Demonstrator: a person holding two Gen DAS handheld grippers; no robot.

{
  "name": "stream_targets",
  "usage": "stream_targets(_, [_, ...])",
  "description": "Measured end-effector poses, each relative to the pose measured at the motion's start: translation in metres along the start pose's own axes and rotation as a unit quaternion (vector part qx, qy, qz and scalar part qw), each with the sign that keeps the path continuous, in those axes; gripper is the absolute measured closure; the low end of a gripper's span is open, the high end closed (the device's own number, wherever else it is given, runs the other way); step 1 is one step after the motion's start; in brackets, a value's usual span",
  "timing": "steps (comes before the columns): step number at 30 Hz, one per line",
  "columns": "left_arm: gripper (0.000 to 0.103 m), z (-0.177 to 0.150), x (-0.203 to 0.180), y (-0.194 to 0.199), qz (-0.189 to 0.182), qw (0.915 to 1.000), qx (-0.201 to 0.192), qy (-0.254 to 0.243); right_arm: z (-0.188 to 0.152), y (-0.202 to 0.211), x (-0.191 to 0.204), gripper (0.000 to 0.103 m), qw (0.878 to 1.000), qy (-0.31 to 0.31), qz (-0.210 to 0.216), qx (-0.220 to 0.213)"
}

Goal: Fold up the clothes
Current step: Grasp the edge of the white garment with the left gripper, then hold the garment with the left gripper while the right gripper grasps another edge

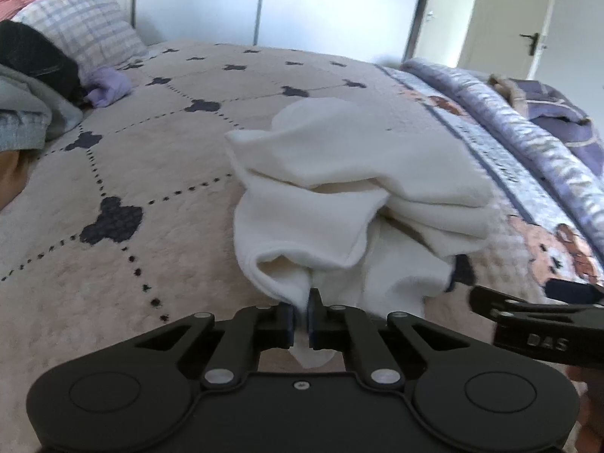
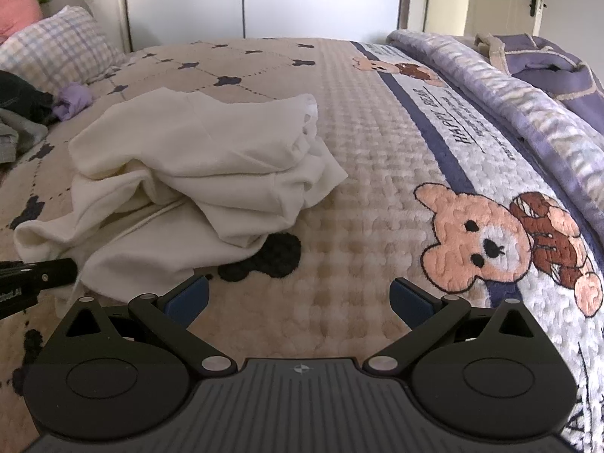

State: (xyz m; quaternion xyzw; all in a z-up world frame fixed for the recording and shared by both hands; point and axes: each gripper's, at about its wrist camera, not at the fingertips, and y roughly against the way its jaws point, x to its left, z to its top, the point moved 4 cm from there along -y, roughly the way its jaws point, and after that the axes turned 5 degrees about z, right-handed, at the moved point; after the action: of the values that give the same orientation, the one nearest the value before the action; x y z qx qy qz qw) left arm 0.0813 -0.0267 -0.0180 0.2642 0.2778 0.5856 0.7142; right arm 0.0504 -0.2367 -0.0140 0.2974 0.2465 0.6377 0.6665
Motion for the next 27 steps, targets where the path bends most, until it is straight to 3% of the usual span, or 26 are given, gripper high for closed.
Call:
stream_targets(9, [0.102,-0.014,-0.022,0.028,-0.084,0.9953,-0.026,-0.039,0.006,0.014,-0.001,0.000,0.999,0.002,0.040,-0.009])
stream_targets(13, [0.102,-0.024,-0.025,0.037,-0.115,0.9924,-0.016,-0.041,0.006,0.020,-0.001,0.000,0.999,0.005,0.045,-0.008])
stream_targets(27, [0.102,-0.046,-0.031,0.081,-0.184,0.9810,-0.004,-0.060,-0.003,0.036,0.020,0.000,0.994,-0.015,0.110,0.017])
